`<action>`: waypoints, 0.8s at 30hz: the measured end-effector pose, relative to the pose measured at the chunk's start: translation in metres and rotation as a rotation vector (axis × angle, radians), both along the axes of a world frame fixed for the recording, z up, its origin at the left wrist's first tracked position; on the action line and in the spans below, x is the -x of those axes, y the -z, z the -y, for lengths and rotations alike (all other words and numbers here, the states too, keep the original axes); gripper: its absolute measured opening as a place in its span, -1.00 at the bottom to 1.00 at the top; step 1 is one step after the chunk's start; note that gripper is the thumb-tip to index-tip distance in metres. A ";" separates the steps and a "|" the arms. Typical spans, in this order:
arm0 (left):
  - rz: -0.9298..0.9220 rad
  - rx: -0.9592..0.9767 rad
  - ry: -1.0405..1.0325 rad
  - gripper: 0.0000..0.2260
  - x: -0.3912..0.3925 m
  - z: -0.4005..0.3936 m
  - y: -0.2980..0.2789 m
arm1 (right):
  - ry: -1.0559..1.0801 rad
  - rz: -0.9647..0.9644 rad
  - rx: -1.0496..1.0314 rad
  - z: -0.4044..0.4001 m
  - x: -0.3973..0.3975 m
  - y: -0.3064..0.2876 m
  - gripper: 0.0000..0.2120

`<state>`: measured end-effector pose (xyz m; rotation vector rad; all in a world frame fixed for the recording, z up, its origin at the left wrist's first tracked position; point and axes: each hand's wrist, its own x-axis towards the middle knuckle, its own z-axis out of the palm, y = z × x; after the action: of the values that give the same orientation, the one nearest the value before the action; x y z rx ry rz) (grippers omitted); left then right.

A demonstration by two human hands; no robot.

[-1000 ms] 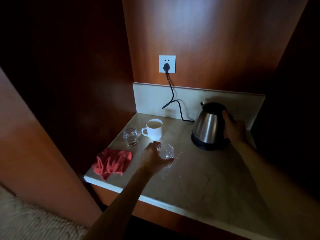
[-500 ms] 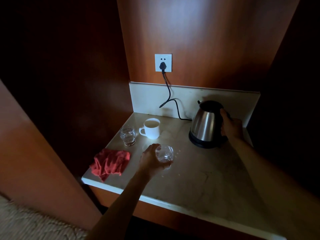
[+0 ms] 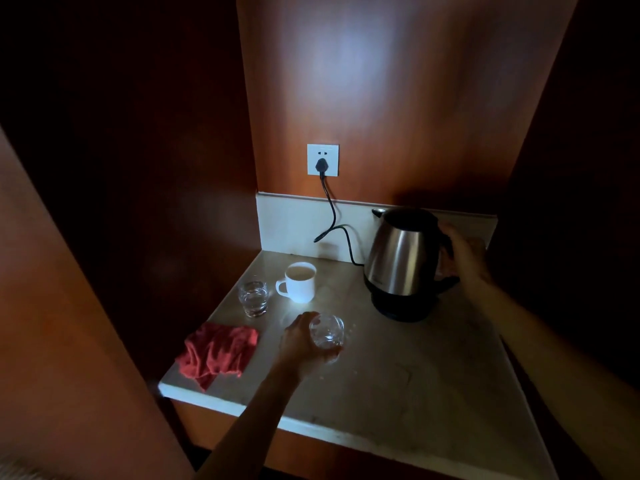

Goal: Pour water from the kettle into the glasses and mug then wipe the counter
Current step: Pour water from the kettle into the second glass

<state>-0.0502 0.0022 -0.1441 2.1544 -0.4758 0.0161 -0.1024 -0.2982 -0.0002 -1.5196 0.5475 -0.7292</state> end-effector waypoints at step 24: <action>0.042 -0.019 0.063 -0.32 -0.002 -0.008 -0.001 | -0.521 -0.649 0.584 -0.041 0.018 -0.027 -0.43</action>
<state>-0.0484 0.0105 -0.1432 2.1606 -0.5694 0.0218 -0.1205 -0.2576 0.0271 -2.3473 0.3864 0.0485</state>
